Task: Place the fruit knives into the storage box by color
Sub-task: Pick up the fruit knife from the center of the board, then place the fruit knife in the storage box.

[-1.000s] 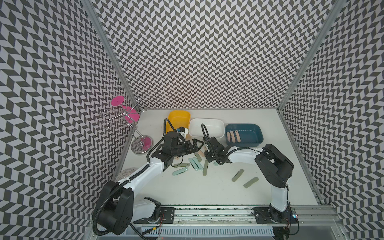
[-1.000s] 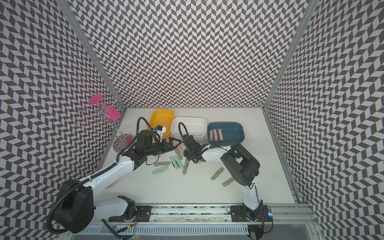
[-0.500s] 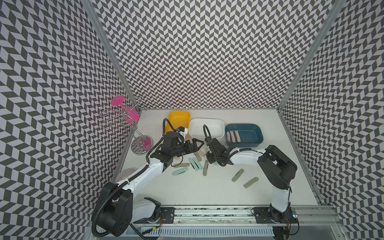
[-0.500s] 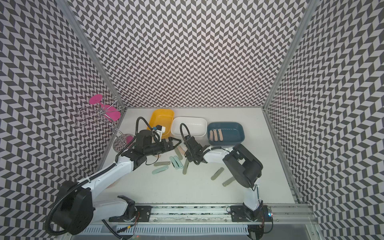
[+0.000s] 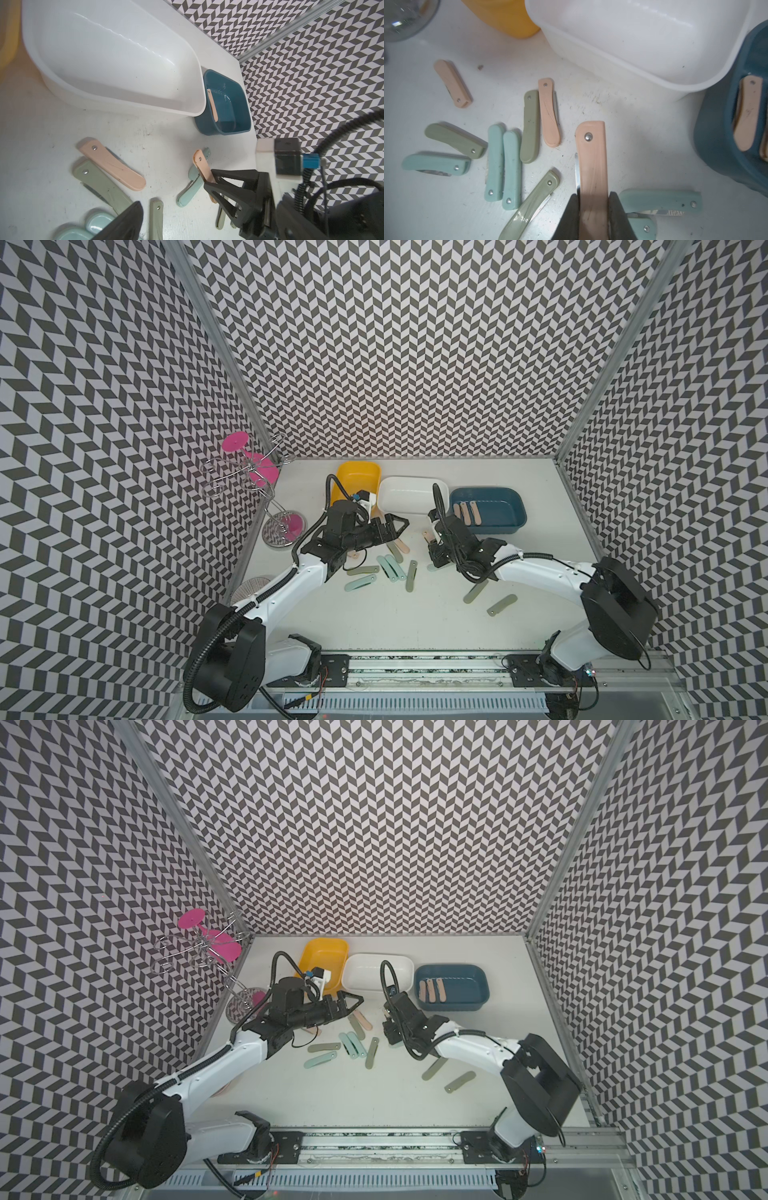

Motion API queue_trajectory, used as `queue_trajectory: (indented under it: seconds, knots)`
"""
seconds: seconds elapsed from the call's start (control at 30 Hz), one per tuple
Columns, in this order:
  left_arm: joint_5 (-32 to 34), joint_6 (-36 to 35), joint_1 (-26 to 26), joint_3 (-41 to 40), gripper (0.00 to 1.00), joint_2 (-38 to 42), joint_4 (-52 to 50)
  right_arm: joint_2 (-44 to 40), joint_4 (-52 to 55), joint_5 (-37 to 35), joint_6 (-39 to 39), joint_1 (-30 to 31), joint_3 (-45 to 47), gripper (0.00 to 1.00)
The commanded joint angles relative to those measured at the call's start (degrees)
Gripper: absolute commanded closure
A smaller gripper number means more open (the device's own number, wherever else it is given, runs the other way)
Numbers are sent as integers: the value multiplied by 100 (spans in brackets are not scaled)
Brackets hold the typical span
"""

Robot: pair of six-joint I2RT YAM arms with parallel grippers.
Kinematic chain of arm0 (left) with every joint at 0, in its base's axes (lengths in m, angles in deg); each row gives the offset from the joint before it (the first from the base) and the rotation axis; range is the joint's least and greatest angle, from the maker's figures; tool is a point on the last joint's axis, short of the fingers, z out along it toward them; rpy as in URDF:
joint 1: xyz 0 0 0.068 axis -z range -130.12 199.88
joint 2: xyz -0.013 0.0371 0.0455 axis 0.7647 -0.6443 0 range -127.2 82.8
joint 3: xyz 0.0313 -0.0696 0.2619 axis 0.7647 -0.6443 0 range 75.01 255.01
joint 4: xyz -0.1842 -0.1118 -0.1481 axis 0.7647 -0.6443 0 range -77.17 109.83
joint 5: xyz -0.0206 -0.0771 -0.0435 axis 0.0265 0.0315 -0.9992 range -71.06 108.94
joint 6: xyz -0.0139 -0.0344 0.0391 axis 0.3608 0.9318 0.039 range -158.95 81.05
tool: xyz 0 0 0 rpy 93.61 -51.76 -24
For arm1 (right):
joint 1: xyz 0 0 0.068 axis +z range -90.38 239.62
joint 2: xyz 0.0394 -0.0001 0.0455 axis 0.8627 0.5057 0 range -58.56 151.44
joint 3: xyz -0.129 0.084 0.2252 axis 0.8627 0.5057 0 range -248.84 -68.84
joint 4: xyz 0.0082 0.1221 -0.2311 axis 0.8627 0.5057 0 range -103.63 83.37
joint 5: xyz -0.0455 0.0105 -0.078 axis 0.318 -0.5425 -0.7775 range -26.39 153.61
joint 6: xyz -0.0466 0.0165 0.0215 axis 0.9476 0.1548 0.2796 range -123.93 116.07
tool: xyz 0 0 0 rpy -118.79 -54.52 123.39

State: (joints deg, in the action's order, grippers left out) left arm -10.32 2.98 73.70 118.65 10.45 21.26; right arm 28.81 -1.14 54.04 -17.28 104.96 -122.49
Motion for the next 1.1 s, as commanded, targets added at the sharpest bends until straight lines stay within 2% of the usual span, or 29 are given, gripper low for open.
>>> queue_trajectory:
  seconds: [0.0, 0.3, 0.63, 0.8, 1.07]
  knots:
    - [-19, -11, 145, 418, 0, -158, 51, -450, 86, -16, -30, -213, -337, 80]
    - [60, -180, 701, 1524, 0, -1065, -97, -644, -131, 441, 331, -1641, -847, 79]
    - [-75, -225, 985, 2309, 0, -1971, -102, 190, -497, 1214, 656, -3124, -978, 79]
    - [-133, -298, 976, 2372, 0, -2094, -125, 923, -107, 1377, 880, -3499, -1378, 80]
    - [-203, -323, 928, 2387, 0, -2216, -130, 1605, -159, 1247, 953, -3607, -1624, 81]
